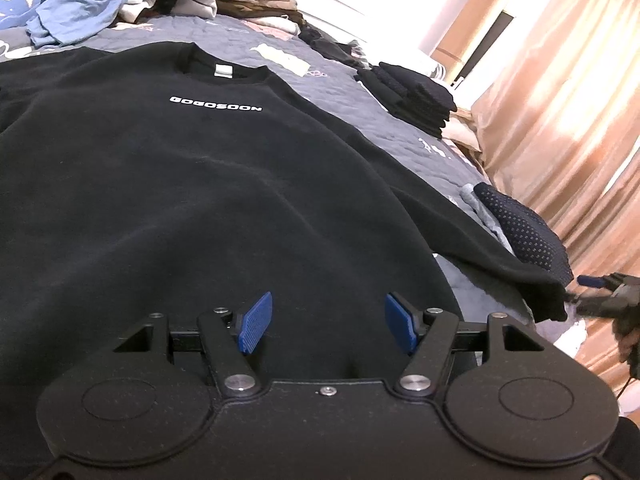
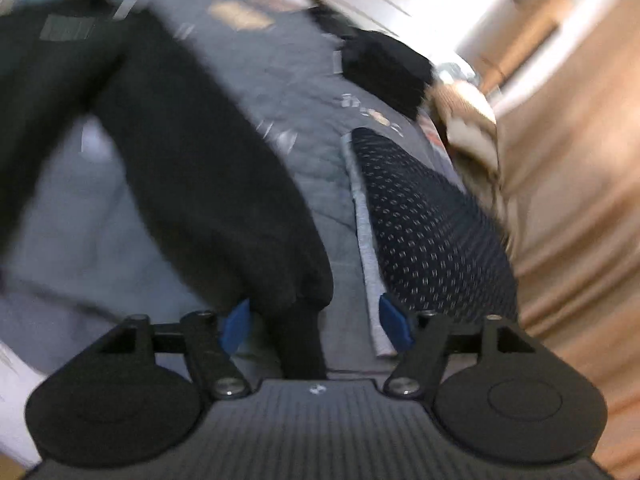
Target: Fold clothes
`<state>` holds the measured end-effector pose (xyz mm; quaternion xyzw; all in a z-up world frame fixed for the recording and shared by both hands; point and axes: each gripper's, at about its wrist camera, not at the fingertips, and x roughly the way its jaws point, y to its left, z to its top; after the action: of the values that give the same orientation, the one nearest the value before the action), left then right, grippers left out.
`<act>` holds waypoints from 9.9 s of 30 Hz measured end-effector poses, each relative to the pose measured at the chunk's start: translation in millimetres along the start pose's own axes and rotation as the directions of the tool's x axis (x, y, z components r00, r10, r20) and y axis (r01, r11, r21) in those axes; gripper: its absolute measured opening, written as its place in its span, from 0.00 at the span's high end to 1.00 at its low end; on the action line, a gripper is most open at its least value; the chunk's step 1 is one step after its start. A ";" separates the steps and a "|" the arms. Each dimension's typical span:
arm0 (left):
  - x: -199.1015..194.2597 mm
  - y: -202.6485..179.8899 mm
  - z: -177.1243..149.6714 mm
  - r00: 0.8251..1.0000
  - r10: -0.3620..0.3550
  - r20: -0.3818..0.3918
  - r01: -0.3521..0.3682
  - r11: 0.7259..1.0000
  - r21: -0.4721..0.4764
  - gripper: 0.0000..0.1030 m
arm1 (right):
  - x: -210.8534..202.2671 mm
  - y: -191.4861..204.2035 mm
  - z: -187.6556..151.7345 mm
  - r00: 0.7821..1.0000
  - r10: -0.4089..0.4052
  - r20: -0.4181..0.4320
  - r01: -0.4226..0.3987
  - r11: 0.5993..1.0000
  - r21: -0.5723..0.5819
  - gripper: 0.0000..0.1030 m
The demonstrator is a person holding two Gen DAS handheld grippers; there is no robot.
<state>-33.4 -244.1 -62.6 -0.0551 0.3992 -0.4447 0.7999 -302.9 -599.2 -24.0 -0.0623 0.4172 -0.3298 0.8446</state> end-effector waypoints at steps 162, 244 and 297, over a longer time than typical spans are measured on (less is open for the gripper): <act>-58.1 123.8 104.5 0.918 0.286 0.276 -0.288 0.957 -0.034 0.28 | 29.7 168.0 152.1 0.800 0.461 0.385 -0.587 0.736 0.337 0.25; -215.5 479.7 113.3 0.494 0.794 0.353 -0.308 0.540 -0.783 0.84 | -35.0 361.4 173.5 0.422 0.823 0.381 -0.902 0.425 0.080 0.25; -51.0 116.6 90.6 0.940 0.240 0.244 -0.276 0.953 0.126 0.36 | 41.8 299.9 189.0 0.630 0.704 0.328 -0.777 0.566 0.275 0.24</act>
<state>92.1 -160.1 -23.0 0.0113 0.2730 -0.3567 0.8934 7.7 -424.4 -44.1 0.2594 0.2508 -0.0128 0.9325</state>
